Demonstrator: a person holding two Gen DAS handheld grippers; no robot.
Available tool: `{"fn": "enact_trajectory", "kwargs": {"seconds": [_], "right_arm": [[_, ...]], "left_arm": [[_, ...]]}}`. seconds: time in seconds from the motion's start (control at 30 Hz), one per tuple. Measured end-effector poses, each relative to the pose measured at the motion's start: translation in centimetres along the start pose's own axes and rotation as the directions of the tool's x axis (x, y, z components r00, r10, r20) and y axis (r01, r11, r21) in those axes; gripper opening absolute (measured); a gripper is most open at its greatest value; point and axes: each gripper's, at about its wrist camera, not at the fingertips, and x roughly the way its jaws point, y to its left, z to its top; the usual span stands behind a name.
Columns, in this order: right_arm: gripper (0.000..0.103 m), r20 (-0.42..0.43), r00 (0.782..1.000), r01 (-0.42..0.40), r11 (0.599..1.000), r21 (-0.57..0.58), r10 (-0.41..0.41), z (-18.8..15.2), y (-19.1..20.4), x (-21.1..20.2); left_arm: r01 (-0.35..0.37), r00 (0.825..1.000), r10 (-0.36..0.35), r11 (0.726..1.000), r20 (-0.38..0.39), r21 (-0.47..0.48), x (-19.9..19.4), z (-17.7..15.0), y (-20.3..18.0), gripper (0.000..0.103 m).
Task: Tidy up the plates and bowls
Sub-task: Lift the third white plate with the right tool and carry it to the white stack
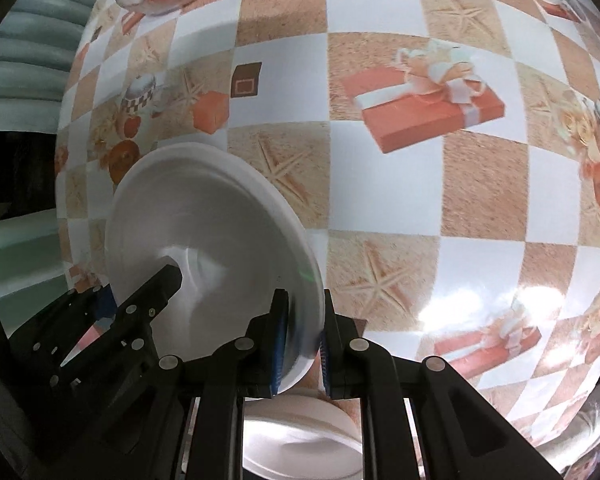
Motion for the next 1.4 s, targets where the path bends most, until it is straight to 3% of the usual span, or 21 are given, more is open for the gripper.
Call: {"fn": "enact_trajectory", "kwargs": {"seconds": [0.37, 0.77, 1.0, 1.4], "right_arm": [[0.016, 0.036, 0.999, -0.023, 1.000, -0.009, 0.024, -2.6, 1.1, -2.4], [0.017, 0.079, 0.997, 0.014, 1.000, -0.023, -0.012, -10.9, -2.1, -6.4], [0.017, 0.102, 0.993, 0.057, 0.998, -0.017, -0.055, -14.4, -3.2, -6.6], [0.018, 0.092, 0.993, 0.070, 0.997, 0.018, -0.071, -17.3, -4.2, -5.7]], "left_arm": [[-0.031, 0.998, 0.030, 0.999, 0.049, 0.030, -5.5, -3.1, -5.4, 0.023], [-0.021, 0.999, 0.015, 0.992, 0.048, 0.124, -7.8, -9.4, -5.9, 0.023], [-0.032, 0.999, 0.027, 0.977, 0.026, 0.211, -7.8, -12.5, -7.8, 0.024], [-0.014, 0.999, 0.022, 0.974, -0.031, 0.226, -6.3, -13.9, -8.5, 0.025]]}}
